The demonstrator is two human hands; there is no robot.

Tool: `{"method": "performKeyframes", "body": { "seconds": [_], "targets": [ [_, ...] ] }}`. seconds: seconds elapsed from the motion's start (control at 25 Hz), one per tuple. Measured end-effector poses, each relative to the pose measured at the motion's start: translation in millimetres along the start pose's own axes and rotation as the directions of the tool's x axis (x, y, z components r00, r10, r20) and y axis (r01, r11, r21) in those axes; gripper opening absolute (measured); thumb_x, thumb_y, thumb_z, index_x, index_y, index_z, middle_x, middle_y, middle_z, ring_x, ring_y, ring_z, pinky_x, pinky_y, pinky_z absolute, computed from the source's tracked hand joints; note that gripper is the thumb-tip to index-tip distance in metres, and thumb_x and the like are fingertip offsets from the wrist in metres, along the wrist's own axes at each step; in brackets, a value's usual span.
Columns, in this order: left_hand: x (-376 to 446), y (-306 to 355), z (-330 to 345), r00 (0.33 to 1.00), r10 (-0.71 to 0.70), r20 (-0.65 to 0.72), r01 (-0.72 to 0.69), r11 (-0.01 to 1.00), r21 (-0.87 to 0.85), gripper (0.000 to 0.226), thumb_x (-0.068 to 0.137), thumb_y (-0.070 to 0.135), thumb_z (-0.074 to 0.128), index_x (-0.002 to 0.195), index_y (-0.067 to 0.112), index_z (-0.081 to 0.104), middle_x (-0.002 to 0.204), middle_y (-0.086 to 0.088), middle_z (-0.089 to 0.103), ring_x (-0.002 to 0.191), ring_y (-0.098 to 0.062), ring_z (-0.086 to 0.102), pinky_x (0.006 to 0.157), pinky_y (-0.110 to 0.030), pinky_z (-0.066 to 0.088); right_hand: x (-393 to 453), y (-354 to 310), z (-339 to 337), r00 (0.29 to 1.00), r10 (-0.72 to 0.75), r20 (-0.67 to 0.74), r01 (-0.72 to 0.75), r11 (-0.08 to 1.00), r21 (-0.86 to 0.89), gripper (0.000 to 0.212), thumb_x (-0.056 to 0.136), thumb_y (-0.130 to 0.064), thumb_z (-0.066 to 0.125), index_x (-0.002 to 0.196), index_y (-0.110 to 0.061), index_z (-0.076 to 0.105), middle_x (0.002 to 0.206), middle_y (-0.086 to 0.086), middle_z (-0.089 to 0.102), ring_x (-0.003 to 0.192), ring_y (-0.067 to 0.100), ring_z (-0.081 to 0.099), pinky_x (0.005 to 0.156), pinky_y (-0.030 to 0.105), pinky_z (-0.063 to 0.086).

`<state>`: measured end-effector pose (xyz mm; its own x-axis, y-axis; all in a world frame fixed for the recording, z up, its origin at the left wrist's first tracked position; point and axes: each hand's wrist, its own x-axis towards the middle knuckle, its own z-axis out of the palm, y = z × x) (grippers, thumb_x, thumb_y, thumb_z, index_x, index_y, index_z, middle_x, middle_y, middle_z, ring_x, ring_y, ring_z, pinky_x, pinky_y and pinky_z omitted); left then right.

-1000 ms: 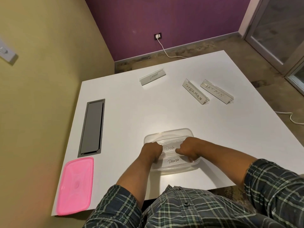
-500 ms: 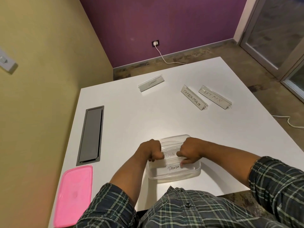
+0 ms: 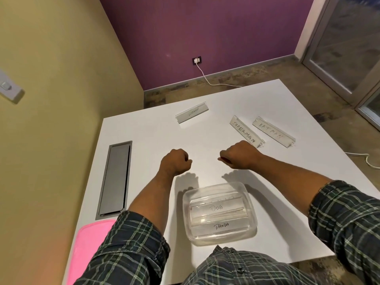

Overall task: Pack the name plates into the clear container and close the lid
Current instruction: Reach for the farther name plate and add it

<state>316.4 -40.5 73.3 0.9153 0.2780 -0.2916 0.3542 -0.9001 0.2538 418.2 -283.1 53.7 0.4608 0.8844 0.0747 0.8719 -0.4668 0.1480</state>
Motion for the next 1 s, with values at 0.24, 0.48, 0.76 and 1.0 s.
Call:
{"method": "performKeyframes", "body": {
  "seconds": [0.24, 0.48, 0.76, 1.0],
  "targets": [
    [57, -15, -21, 0.999, -0.008, -0.054, 0.006, 1.0, -0.025, 0.036, 0.088, 0.035, 0.059, 0.121, 0.021, 0.062, 0.117, 0.0, 0.067, 0.113, -0.022, 0.06, 0.087, -0.036, 0.05, 56, 36, 4, 0.974, 0.19, 0.122, -0.192, 0.981, 0.001, 0.024, 0.097, -0.04, 0.05, 0.101, -0.018, 0.06, 0.079, 0.006, 0.071, 0.07, 0.032, 0.068, 0.056, 0.029, 0.032],
    [125, -33, -15, 0.998, -0.031, -0.046, 0.024, 0.988, -0.155, 0.068, 0.089, 0.034, 0.061, 0.15, 0.018, 0.036, 0.145, -0.006, 0.051, 0.135, -0.025, 0.046, 0.106, -0.038, 0.042, 118, 73, 39, 0.883, 0.37, 0.288, -0.417, 0.901, 0.121, 0.05, 0.09, -0.044, 0.056, 0.129, -0.015, 0.044, 0.098, 0.006, 0.07, 0.09, 0.031, 0.068, 0.071, 0.036, 0.047],
    [200, -55, 13, 0.99, -0.014, 0.137, 0.04, 0.981, -0.187, 0.088, 0.088, 0.038, 0.068, 0.158, 0.02, 0.019, 0.151, -0.014, 0.04, 0.14, -0.028, 0.041, 0.111, -0.039, 0.038, 185, 106, 91, 0.699, 0.546, 0.463, -0.708, 0.621, 0.336, 0.071, 0.081, -0.043, 0.071, 0.137, -0.016, 0.037, 0.116, 0.009, 0.065, 0.106, 0.032, 0.063, 0.077, 0.038, 0.045],
    [260, -73, 26, 0.994, -0.07, 0.081, 0.094, 0.934, -0.344, 0.101, 0.084, 0.032, 0.075, 0.159, 0.008, 0.012, 0.157, -0.016, 0.033, 0.144, -0.028, 0.035, 0.114, -0.037, 0.034, 250, 123, 127, 0.683, 0.55, 0.481, -0.73, 0.489, 0.478, 0.075, 0.077, -0.04, 0.076, 0.136, -0.013, 0.039, 0.12, 0.01, 0.062, 0.113, 0.033, 0.061, 0.088, 0.04, 0.051]
  ]
}}
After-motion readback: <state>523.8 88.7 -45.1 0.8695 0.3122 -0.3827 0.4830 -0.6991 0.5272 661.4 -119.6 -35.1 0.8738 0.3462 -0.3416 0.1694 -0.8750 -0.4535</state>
